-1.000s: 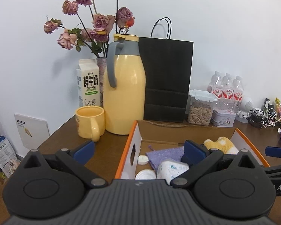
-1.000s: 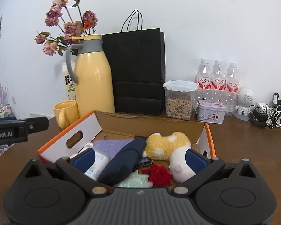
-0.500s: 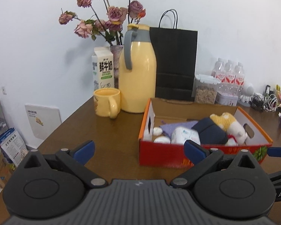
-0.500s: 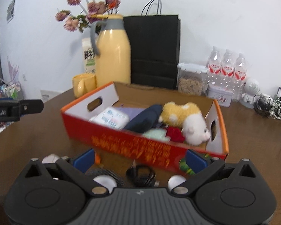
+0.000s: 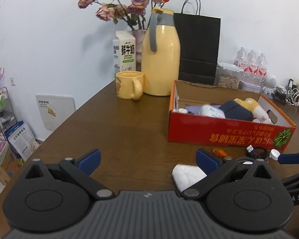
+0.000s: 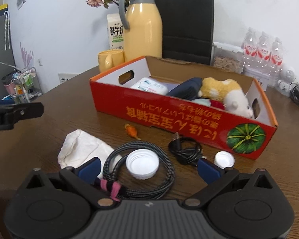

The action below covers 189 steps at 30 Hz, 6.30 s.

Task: Organize objects
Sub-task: 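Move back to the table and grasp the braided black cable with the right gripper, then grasp the white cloth with the left gripper while the right gripper holds the braided cable, then carry the white cloth and braided cable into the box and open both grippers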

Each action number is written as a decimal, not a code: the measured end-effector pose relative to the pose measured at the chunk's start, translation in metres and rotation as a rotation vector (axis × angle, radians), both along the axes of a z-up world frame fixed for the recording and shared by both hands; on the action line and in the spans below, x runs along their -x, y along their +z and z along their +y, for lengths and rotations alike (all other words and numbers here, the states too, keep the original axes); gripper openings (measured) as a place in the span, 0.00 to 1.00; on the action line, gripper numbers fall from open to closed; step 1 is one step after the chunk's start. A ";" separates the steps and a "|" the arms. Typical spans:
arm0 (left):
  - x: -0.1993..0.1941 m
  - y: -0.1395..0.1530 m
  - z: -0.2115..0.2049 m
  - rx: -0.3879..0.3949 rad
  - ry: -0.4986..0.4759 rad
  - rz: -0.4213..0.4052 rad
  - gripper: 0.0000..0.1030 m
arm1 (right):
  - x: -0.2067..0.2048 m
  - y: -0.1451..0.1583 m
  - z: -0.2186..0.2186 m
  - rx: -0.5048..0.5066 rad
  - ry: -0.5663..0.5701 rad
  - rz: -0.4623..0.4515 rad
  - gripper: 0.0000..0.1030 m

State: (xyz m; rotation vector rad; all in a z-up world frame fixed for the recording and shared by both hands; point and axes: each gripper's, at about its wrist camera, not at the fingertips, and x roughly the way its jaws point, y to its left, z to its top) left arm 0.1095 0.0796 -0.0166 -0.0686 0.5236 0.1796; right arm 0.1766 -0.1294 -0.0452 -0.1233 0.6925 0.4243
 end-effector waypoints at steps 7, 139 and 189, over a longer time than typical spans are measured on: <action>0.005 -0.014 0.014 0.038 0.019 0.039 1.00 | -0.010 -0.012 0.008 -0.014 -0.008 0.069 1.00; -0.191 0.019 -0.079 0.007 -0.188 -0.037 0.59 | -0.146 0.058 -0.067 -0.114 -0.198 -0.204 0.86; -0.147 0.031 -0.083 -0.019 -0.155 -0.131 1.00 | -0.111 0.058 -0.078 -0.101 -0.203 -0.232 1.00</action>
